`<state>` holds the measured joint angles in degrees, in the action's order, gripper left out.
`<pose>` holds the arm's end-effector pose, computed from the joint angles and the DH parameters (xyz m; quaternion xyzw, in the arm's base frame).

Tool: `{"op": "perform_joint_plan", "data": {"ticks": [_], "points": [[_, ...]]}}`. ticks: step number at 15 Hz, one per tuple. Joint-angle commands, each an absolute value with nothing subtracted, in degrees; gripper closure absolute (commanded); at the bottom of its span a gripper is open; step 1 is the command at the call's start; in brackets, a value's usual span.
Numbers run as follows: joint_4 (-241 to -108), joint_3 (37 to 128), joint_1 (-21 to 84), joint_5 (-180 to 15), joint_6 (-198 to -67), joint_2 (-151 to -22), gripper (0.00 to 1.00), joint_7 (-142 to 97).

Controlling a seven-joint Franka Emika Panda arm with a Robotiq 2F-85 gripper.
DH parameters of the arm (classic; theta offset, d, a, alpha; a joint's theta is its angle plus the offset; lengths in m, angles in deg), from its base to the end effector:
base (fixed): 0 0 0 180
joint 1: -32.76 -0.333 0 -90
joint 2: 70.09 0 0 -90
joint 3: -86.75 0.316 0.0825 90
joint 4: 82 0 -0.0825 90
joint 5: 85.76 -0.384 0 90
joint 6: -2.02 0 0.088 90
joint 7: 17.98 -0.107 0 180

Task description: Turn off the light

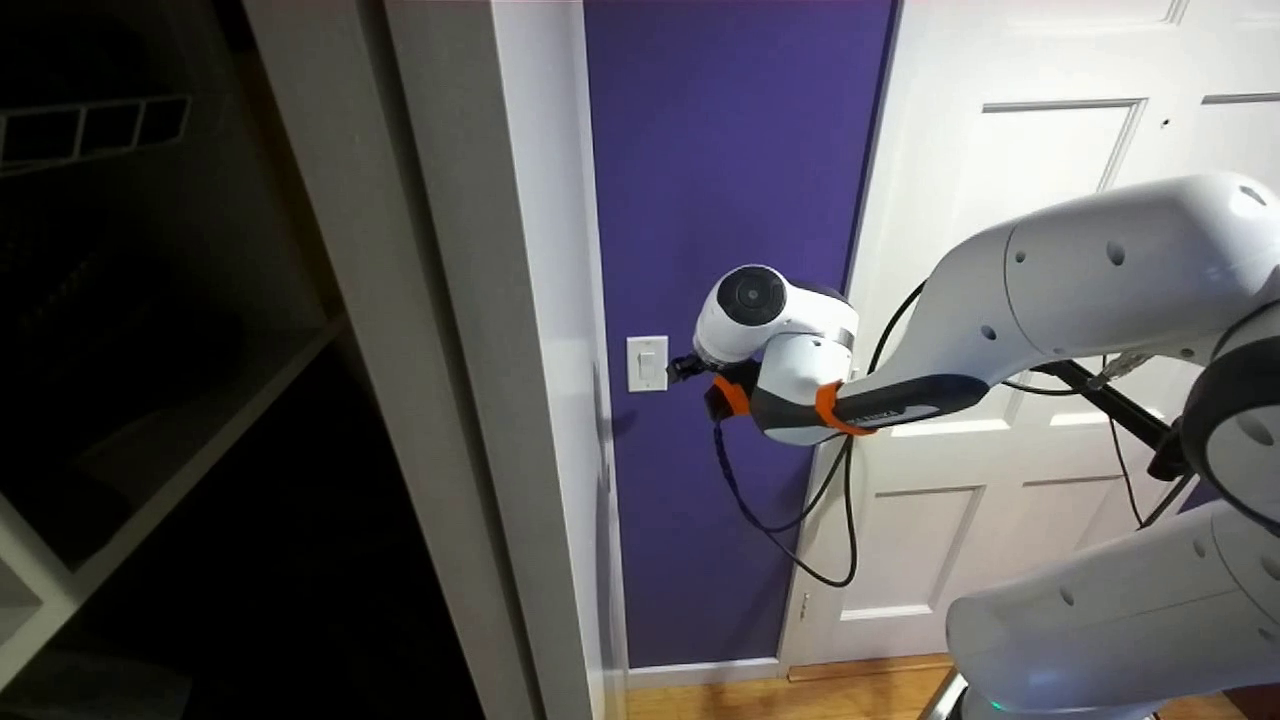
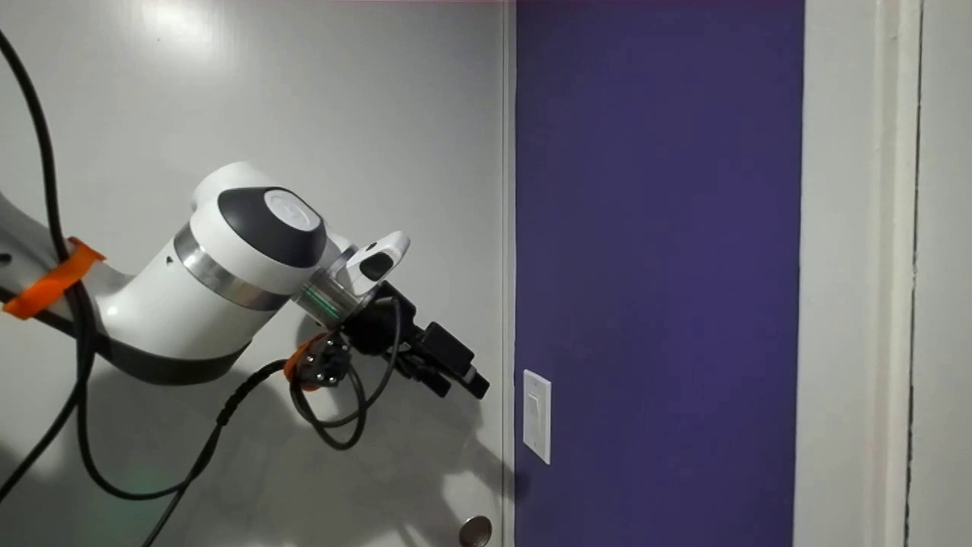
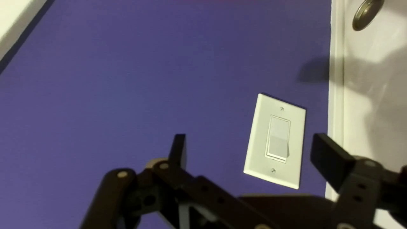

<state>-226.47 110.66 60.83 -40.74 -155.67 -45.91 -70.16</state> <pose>0.4558 0.0042 0.4693 0.9014 -0.1410 0.3610 0.1929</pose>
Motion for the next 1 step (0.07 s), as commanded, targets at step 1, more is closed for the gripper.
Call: {"op": "perform_joint_plan", "data": {"ticks": [1], "points": [[-226.5,110.7,60.8,-40.7,-155.7,-45.9,0.0,-70.2]]}}
